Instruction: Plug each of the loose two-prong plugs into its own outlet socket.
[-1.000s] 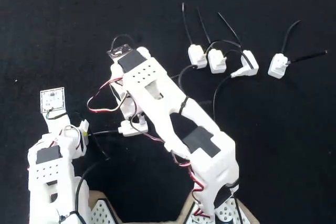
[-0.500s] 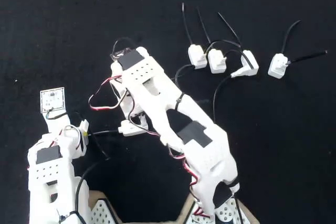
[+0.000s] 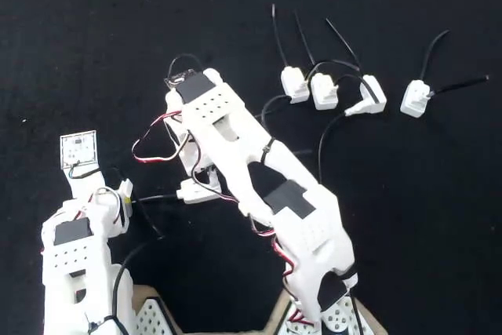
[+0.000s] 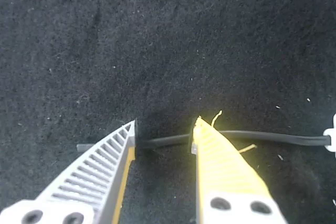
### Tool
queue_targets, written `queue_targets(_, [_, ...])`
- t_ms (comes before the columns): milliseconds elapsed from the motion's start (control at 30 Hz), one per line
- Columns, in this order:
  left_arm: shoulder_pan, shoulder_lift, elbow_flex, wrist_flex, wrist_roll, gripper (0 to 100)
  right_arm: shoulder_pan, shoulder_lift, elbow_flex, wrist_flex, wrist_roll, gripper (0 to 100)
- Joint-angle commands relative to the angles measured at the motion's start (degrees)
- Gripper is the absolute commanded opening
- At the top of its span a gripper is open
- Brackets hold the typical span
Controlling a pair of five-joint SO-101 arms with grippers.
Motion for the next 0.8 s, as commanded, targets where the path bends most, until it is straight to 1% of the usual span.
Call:
queue_targets(0, [-0.8, -0.4, -0.1, -0.4, 0.4, 18, 1.1, 0.1, -1.9, 1.7, 0.4, 1.1])
queue_targets(767, [-0.8, -0.4, -0.1, -0.4, 0.4, 18, 1.3, 0.2, -1.9, 1.6, -0.2, 1.1])
